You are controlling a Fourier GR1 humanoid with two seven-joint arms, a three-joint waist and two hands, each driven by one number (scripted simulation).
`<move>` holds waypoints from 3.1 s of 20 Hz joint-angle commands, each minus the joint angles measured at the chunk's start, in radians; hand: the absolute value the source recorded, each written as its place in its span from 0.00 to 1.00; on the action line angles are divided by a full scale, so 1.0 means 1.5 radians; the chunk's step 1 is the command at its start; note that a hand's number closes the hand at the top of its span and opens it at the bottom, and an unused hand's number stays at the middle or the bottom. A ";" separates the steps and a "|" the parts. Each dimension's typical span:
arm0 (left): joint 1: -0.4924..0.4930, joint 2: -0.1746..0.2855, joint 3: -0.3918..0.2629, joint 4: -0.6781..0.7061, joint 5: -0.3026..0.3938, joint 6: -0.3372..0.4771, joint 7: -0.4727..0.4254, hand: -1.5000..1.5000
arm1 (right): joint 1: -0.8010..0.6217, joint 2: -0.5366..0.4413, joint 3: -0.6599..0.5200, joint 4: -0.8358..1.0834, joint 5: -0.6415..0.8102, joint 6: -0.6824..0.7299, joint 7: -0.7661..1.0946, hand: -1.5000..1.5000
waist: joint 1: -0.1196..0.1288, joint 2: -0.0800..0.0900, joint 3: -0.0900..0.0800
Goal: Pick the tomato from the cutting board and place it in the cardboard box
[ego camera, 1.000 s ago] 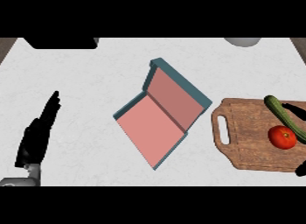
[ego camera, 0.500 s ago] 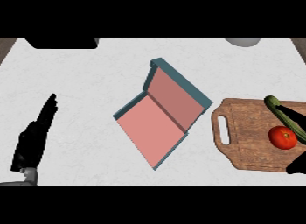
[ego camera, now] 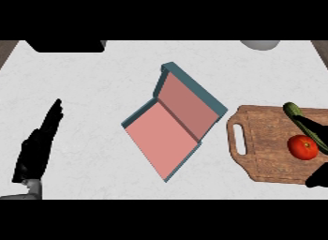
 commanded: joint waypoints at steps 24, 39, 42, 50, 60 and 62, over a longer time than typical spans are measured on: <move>0.026 -0.026 0.027 -0.036 -0.016 -0.032 0.010 0.50 | 0.137 0.083 0.073 -0.248 0.245 -0.200 -0.012 1.00 | -0.004 -0.001 0.000; 0.010 -0.052 0.019 0.011 -0.039 -0.018 -0.015 0.50 | 0.034 0.163 -0.027 -0.447 -0.017 -0.109 -0.047 1.00 | -0.006 -0.001 0.000; 0.002 -0.052 0.022 0.013 -0.039 -0.017 -0.020 0.50 | 0.009 0.188 -0.011 -0.502 -0.067 -0.074 -0.012 1.00 | -0.003 -0.001 0.000; 0.016 -0.045 0.032 0.019 -0.040 -0.030 -0.045 0.50 | -0.147 0.254 0.081 -0.564 -0.065 -0.024 0.222 1.00 | 0.002 0.000 0.000; -0.001 -0.052 0.027 -0.004 -0.046 -0.031 0.006 0.50 | -0.370 0.346 0.167 -0.264 0.051 -0.103 0.275 1.00 | 0.011 0.002 0.000; 0.011 -0.043 0.037 -0.006 -0.038 -0.041 -0.010 0.50 | -0.365 0.370 0.222 -0.281 0.058 -0.102 0.333 1.00 | 0.007 0.000 0.000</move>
